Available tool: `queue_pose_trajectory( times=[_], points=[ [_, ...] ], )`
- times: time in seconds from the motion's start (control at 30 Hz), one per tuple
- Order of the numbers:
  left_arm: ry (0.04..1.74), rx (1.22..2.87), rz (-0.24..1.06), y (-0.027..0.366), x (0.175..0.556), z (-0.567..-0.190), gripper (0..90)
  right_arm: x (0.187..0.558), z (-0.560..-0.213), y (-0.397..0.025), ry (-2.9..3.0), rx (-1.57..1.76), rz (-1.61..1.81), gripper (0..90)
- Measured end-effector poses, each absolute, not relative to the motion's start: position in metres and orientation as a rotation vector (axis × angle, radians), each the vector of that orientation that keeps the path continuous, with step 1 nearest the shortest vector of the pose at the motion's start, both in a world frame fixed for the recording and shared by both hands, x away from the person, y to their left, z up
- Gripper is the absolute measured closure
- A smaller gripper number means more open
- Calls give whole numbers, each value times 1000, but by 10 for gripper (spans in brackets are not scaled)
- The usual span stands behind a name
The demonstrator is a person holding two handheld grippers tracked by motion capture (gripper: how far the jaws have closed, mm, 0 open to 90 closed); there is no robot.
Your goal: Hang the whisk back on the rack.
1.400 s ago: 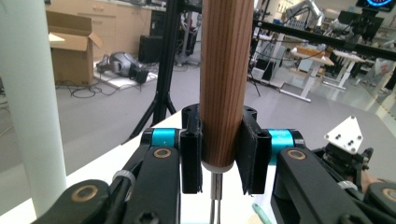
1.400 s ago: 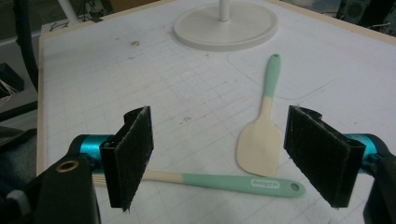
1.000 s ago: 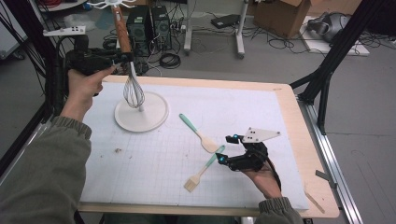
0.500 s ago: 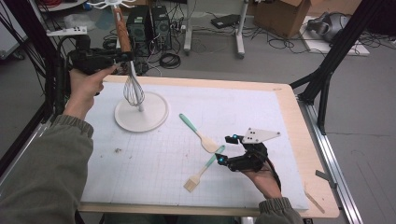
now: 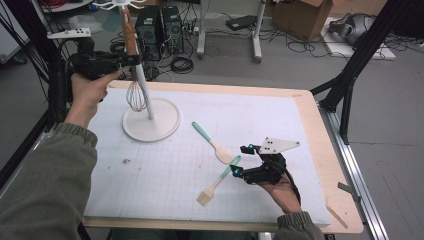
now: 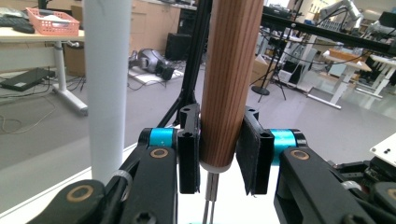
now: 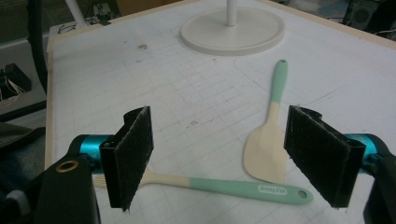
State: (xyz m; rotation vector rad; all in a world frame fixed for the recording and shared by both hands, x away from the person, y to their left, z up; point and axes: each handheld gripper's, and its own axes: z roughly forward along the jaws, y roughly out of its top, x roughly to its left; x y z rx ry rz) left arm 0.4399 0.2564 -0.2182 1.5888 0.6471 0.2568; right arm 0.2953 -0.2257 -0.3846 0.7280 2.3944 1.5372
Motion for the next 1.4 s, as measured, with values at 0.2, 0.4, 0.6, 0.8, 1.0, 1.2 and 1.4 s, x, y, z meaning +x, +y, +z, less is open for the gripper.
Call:
queue_pose_trajectory(
  times=[0.2,0.4,0.6,0.8,1.0,1.2,1.4],
  points=[
    [673,1576,258,257,441,-218,704,296,-385,-225,2395,725,1538,230],
    [684,1585,268,256,441,-219,697,295,-385,-225,2396,721,1537,229],
    [697,1606,292,259,438,-217,654,295,-384,-226,2392,727,1536,230],
    [697,1625,332,265,432,-213,593,295,-384,-227,2390,733,1529,230],
    [689,1642,347,275,424,-207,601,296,-384,-231,2376,754,1532,229],
    [659,1704,364,279,415,-199,678,298,-385,-236,2368,773,1531,223],
    [642,1696,359,288,408,-185,746,300,-385,-237,2348,787,1550,219]
  ],
)
